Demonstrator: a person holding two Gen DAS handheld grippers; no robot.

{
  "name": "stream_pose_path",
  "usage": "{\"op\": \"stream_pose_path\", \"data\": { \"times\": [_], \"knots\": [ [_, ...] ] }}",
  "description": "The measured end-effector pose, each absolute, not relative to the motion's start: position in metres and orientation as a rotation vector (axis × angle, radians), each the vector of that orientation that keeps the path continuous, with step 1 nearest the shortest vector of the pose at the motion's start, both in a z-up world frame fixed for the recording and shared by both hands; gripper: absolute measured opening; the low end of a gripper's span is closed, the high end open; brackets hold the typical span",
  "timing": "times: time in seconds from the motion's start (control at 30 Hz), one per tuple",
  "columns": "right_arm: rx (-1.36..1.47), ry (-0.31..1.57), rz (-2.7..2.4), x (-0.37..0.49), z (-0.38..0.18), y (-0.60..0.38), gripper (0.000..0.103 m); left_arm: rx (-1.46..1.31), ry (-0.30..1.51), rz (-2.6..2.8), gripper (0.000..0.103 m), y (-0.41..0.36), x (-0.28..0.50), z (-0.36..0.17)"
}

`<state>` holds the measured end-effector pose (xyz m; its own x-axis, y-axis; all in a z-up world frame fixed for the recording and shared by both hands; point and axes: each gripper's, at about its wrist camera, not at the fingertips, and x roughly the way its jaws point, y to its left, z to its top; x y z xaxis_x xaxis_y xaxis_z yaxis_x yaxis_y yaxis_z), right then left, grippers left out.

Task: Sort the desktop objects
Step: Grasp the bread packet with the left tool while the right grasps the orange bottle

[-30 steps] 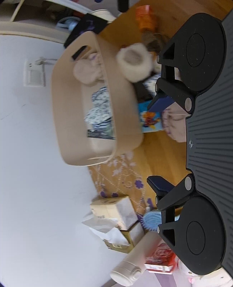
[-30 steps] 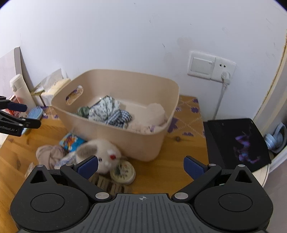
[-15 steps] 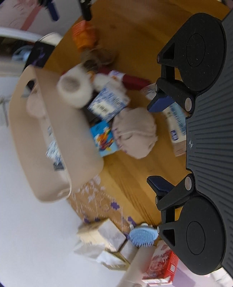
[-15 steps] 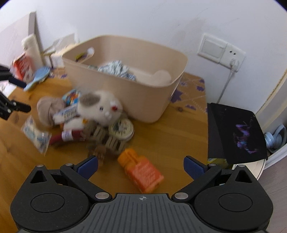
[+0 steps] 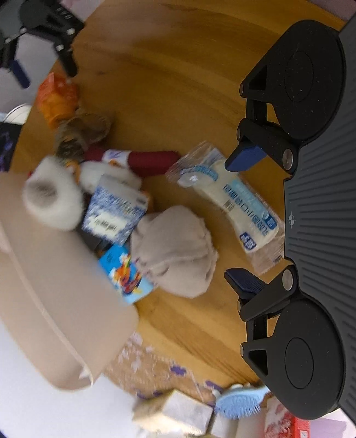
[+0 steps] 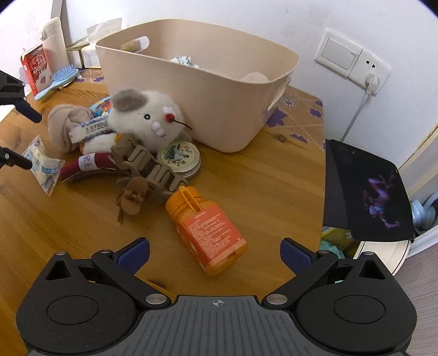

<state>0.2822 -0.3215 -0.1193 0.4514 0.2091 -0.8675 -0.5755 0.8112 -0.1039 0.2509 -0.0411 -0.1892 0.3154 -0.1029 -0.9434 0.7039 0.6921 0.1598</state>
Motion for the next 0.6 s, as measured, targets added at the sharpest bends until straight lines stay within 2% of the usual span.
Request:
{"op": "stream_pose_path", "data": {
  "times": [0.3,0.43,0.47,0.53,0.6],
  "knots": [
    [-0.398,0.978,0.519,0.289,-0.139,-0.318,0.103,0.623,1.178,-0.628,0.078,-0.043,0.257,-0.207],
    [-0.392,0.982,0.531,0.292,-0.147,-0.316,0.103,0.553,1.197,-0.655,0.071,-0.038,0.263,-0.208],
    [-0.385,0.981,0.534,0.293,-0.148,-0.316,0.101,0.534,1.201,-0.666,0.069,-0.037,0.264,-0.208],
    [-0.364,0.983,0.552,0.295,-0.149,-0.317,0.088,0.523,1.197,-0.679,0.061,-0.036,0.264,-0.207],
    [-0.359,0.990,0.564,0.296,-0.151,-0.317,0.081,0.524,1.188,-0.691,0.051,-0.037,0.262,-0.205]
  ]
}}
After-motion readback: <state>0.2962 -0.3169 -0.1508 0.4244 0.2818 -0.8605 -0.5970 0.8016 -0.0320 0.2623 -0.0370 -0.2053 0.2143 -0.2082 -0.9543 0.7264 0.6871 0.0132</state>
